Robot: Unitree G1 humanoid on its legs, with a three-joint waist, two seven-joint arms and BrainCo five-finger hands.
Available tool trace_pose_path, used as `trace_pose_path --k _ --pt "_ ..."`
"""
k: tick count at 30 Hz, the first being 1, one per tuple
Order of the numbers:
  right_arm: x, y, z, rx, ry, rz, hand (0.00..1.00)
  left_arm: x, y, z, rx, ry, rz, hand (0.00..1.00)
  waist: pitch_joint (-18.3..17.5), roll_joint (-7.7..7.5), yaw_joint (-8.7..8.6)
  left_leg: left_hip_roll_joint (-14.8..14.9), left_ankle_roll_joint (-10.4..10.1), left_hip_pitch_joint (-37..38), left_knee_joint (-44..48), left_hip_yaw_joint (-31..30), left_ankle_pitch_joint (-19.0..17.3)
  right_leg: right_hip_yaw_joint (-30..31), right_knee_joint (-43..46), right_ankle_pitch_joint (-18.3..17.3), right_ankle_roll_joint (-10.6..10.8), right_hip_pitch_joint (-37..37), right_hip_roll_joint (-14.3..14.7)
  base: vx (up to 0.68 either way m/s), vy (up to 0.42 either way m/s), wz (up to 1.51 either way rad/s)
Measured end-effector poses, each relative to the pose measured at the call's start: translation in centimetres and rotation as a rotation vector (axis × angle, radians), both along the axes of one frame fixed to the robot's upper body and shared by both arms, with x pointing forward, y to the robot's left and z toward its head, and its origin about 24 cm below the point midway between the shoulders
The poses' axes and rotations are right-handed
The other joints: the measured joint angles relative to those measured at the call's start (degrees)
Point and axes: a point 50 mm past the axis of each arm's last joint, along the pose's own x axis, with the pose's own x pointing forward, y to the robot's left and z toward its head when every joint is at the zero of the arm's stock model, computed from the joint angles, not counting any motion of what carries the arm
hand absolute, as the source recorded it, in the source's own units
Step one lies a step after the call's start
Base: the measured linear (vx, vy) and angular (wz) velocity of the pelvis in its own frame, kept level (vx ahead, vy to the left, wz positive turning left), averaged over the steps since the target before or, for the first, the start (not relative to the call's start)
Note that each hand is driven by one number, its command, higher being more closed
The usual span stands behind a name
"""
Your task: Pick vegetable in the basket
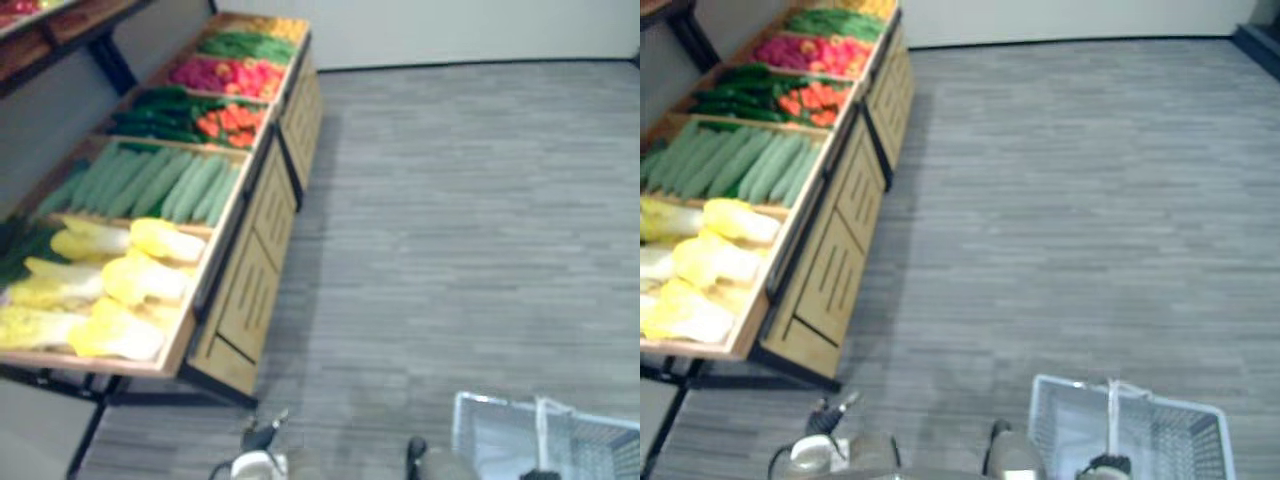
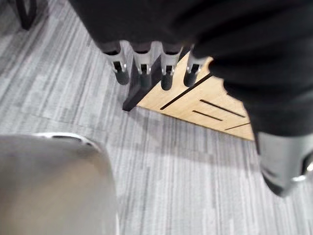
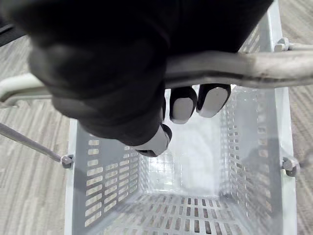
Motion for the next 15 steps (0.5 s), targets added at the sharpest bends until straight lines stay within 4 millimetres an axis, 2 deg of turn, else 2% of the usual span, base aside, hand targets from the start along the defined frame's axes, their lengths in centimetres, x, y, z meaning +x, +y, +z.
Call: trace_pose_path --k 1,2,3,4,5,6,7,8,9,10,11,12,13,14,15 --pt "0.5 0.0 0.1 -0.007 -0.008 0.019 1.0 0.1 0.0 0.1 0.002 -0.006 0.0 0.0 0.0 -0.29 0.2 -2.7 0.9 -0.8 -10.4 4.2 0.3 -0.4 -0.7 -0.7 1.2 1.5 -1.1 0.25 0.087 0.03" --pt "0.6 0.0 0.1 -0.011 -0.008 0.026 1.0 0.1 0.0 0.1 0.001 -0.004 -0.002 0.0 0.0 -0.25 0.14 -3.8 1.7 -0.7 -16.4 6.3 1.2 -0.8 -0.9 -1.0 1.9 2.0 -1.6 0.32 0.134 0.2" --pt "0.6 -0.2 0.2 -0.021 -0.008 0.035 1.0 -0.1 -0.3 0.0 -0.006 -0.001 -0.001 0.0 -0.2 0.54 0.0 -5.1 3.2 -0.8 -27.1 12.1 7.0 -1.9 -0.8 -2.0 3.2 2.8 -1.6 0.35 0.174 0.54" --pt "0.4 -0.1 0.2 -0.018 -0.001 0.034 1.0 -0.1 -0.3 0.0 -0.008 0.001 -0.007 0.0 -0.5 0.38 -0.09 -4.9 9.4 0.2 -30.3 20.4 6.6 -3.6 -0.8 -2.8 4.4 4.2 -2.3 0.37 0.19 0.79" --pt "0.3 0.3 0.0 -0.005 -0.002 0.028 1.0 0.0 0.0 0.1 0.001 -0.003 -0.012 0.0 -1.0 -0.82 -0.09 -6.1 9.5 0.1 -31.7 24.8 6.5 -5.2 -1.0 -3.1 5.0 4.6 -3.7 0.38 0.203 1.08" --pt "0.1 0.8 -0.2 0.01 0.003 0.027 1.0 0.2 0.5 0.2 0.015 -0.008 -0.014 0.0 -1.2 -2.7 -0.2 -6.7 9.9 0.2 -32.2 32.7 6.2 -7.6 -1.8 -4.0 6.1 5.1 -5.1 0.36 0.185 0.93" --pt "0.1 0.9 -0.2 0.012 0.002 0.026 1.0 0.3 0.7 0.3 0.019 -0.007 -0.017 0.0 -1.1 -2.97 -0.1 -6.7 11.0 -0.1 -31.4 35.3 5.5 -8.9 -1.8 -4.0 6.3 5.4 -5.4 0.41 0.204 1.0" --pt "-0.1 0.9 -0.3 0.014 0.008 0.028 1.0 0.3 0.9 0.3 0.019 -0.006 -0.006 0.0 -1.1 -3.28 0.25 -7.3 14.5 0.2 -30.5 36.6 3.0 -10.8 -0.8 -5.3 7.7 6.7 -6.1 0.41 0.201 0.78" --pt "-0.2 0.7 -0.2 0.007 0.017 0.035 1.0 0.1 0.7 0.2 0.015 0.003 -0.001 0.0 -1.1 -3.29 0.68 -8.8 15.4 2.2 -32.0 35.1 -1.0 -11.2 4.5 -8.0 9.0 6.9 -7.6 0.34 0.183 0.69" --pt "-0.1 0.6 -0.2 0.006 0.017 0.039 1.0 0.2 0.9 0.1 0.018 0.007 -0.003 0.0 -1.0 -3.84 0.83 -9.9 15.3 3.4 -32.3 34.5 -1.5 -11.1 8.9 -9.1 9.5 6.5 -8.9 0.34 0.21 0.66" --pt "-0.2 0.3 -0.1 -0.002 0.019 0.047 1.0 -0.1 0.7 -0.1 0.017 0.029 -0.016 0.0 -1.5 -3.84 0.71 -11.6 14.5 5.4 -33.8 32.2 -2.1 -10.2 21.5 -8.6 10.0 3.2 -12.0 0.27 0.178 0.69" --pt "-0.4 0.3 -0.1 -0.003 0.023 0.047 1.0 -0.2 0.8 -0.1 0.02 0.036 -0.025 0.0 -1.7 -4.21 0.33 -12.6 14.5 6.4 -34.6 30.7 -2.1 -8.8 28.6 -6.8 11.0 0.9 -13.5 0.34 0.177 1.24" --pt "-0.6 0.7 -0.3 0.012 0.026 0.049 1.0 -0.4 1.1 -0.2 0.037 0.054 -0.048 0.0 -2.0 -5.1 -0.72 -14.1 14.6 8.0 -36.0 26.7 -2.1 -4.8 41.2 -3.1 13.2 -3.3 -15.1 0.35 0.101 1.65" --pt "-1.2 1.2 -0.6 0.03 0.036 0.046 1.0 -0.4 1.3 -0.1 0.045 0.057 -0.059 0.0 -2.1 -5.75 -0.74 -14.7 14.3 9.5 -37.1 22.9 -2.2 -2.2 49.7 -3.3 13.3 -7.0 -14.9 0.36 0.056 1.74" --pt "-1.5 1.4 -0.7 0.036 0.044 0.042 1.0 -0.5 1.3 -0.1 0.047 0.058 -0.056 0.0 -2.1 -5.82 -0.57 -14.9 14.3 10.1 -37.6 20.8 -2.1 -1.8 52.2 -3.7 12.7 -8.5 -14.6 0.38 -0.016 1.83"
